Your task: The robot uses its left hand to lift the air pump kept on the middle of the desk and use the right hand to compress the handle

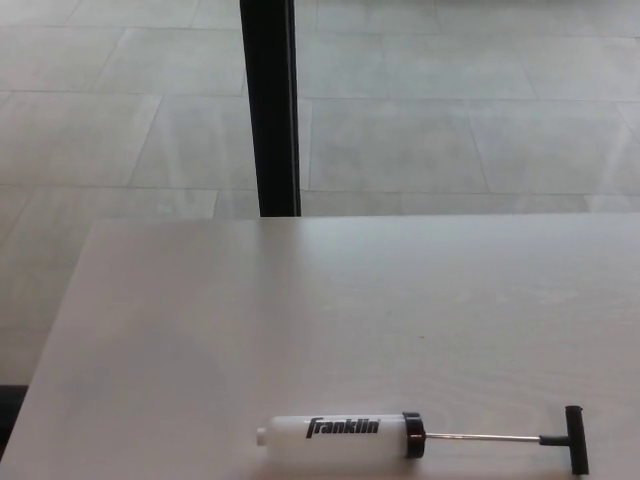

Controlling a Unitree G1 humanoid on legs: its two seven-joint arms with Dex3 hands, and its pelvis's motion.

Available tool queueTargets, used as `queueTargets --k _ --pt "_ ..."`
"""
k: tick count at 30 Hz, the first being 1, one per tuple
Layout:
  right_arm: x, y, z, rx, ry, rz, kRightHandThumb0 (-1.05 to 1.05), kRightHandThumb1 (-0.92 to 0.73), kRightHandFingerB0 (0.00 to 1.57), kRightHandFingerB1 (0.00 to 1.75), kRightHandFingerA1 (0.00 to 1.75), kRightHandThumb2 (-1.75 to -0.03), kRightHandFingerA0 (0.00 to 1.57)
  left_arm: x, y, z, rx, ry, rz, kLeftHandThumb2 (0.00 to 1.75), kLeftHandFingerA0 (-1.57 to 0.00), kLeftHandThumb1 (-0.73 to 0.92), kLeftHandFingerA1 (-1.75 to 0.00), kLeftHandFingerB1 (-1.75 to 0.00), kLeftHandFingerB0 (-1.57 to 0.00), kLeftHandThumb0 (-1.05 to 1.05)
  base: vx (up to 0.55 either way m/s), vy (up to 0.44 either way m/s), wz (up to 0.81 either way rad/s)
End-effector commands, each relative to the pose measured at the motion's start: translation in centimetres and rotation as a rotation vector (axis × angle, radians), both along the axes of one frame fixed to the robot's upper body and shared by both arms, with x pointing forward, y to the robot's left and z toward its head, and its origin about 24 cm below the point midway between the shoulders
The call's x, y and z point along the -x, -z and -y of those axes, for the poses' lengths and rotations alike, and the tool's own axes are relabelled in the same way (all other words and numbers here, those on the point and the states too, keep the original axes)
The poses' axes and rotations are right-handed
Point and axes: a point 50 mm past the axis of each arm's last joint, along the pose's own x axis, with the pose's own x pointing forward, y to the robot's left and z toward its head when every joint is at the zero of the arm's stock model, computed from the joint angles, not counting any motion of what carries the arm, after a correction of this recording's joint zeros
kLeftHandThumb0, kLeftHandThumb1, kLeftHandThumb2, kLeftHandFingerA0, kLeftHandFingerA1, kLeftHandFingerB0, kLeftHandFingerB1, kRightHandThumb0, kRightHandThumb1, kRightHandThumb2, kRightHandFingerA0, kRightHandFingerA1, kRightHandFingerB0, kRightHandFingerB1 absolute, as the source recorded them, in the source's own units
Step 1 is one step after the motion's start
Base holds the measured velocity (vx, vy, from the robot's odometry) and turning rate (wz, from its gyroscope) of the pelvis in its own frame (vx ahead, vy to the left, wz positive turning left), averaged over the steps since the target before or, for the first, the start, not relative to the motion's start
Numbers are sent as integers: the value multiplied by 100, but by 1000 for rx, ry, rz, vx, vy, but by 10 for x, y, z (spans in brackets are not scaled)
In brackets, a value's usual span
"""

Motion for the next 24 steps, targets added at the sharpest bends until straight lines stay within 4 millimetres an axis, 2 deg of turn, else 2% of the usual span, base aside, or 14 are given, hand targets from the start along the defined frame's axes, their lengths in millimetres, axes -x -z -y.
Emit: queueTargets --k 1,3,4,5,6,9,10,11,14,15,16,18,23,24 --pt "-64 -41 -94 220 -464 96 -105 -79 4 40 46 -125 4 -88 -66 160 -531 502 88 92 -55 49 -66 -53 -38 -66 0 0 0" --pt "-67 -38 -107 212 -513 88 -99 -75 12 40 51 -123 0 -95 -64 183 -570 582 44 93 -52 50 -66 -52 -34 -65 0 0 0" --pt "-69 -37 -111 217 -542 77 -105 -92 5 34 47 -75 1 -97 -62 192 -583 630 32 60 -50 62 -58 -44 -43 -69 0 0 0" --pt "-69 -36 -116 199 -567 76 -99 -92 6 34 44 -79 0 -100 -60 199 -593 660 18 61 -49 62 -56 -44 -43 -72 0 0 0" --pt "-69 -34 -120 194 -590 66 -99 -80 12 23 35 -123 1 -101 -58 209 -602 685 10 60 -51 65 -56 -44 -45 -70 0 0 0" --pt "-69 -30 -127 180 -619 30 -103 -82 12 26 41 -122 4 -104 -51 226 -607 746 2 57 -51 64 -55 -43 -46 -70 0 0 0" --pt "-69 -28 -132 183 -641 27 -98 -92 11 34 46 -71 5 -106 -47 237 -628 772 -13 57 -51 65 -54 -44 -47 -71 0 0 0" --pt "-69 -25 -137 181 -665 22 -92 -76 12 32 39 -120 1 -107 -44 248 -640 799 -37 60 -49 65 -55 -43 -47 -70 0 0 0" --pt "-70 -21 -144 174 -678 3 -91 -74 11 36 44 -115 7 -109 -40 259 -658 821 -38 59 -51 62 -58 -45 -48 -67 0 0 0" --pt "-71 -19 -148 175 -696 -8 -94 -92 12 35 44 -78 4 -110 -34 266 -649 843 -45 60 -52 58 -58 -46 -47 -67 0 0 0" --pt "-71 -18 -152 165 -712 -14 -87 -75 11 39 45 -114 7 -110 -30 271 -639 863 -65 62 -52 58 -56 -45 -45 -67 0 0 0" --pt "-70 -13 -156 131 -736 -17 -87 -92 16 31 39 -74 4 -110 -22 280 -657 885 -89 62 -52 59 -54 -45 -45 -68 0 0 0" --pt "-70 -7 -164 120 -757 -26 -84 -92 18 32 41 -76 8 -108 -9 294 -707 922 -129 60 -49 63 -57 -46 -47 -66 0 0 0" --pt "-70 -7 -164 120 -757 -30 -80 -77 10 44 46 -112 6 -107 -7 295 -712 928 -131 59 -48 63 -58 -47 -47 -65 0 0 0"
